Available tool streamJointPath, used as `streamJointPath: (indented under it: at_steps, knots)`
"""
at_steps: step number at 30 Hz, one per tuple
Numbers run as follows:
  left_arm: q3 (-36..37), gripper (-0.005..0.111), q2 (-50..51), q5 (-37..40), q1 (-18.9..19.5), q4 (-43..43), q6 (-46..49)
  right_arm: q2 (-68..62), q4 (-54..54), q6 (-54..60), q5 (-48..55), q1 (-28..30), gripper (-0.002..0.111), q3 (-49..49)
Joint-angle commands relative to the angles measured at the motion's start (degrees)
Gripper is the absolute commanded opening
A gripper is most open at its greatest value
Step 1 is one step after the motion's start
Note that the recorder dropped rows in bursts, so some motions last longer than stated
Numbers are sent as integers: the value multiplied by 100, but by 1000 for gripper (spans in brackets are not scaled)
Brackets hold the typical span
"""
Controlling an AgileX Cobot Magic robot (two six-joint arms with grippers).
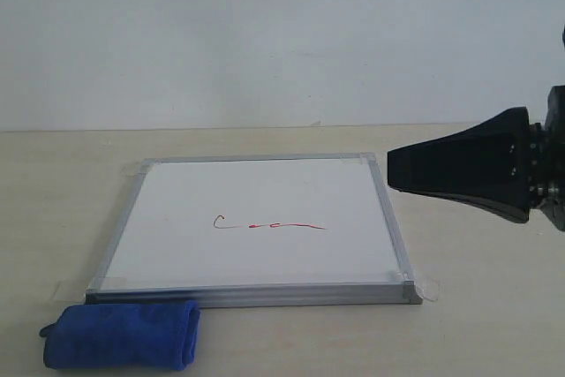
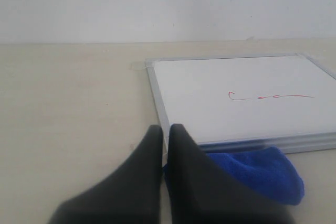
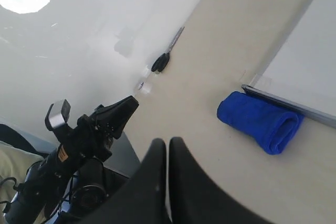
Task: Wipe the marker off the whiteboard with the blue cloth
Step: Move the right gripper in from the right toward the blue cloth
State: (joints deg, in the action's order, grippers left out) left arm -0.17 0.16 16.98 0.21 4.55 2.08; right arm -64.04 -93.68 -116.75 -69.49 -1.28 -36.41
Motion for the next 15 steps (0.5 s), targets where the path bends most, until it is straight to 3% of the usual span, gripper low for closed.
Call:
streamJointPath:
  at_steps: [1, 8, 15]
  knots:
    - [17, 4, -16, -46, -21, 34, 13, 0, 67, -14, -18, 17, 1, -29]
    - [17, 4, -16, -46, -21, 34, 13, 0, 161, 91, 750, 17, 1, -29]
    - [17, 4, -16, -46, -21, 34, 13, 149, 24, 243, 2704, 17, 1, -29]
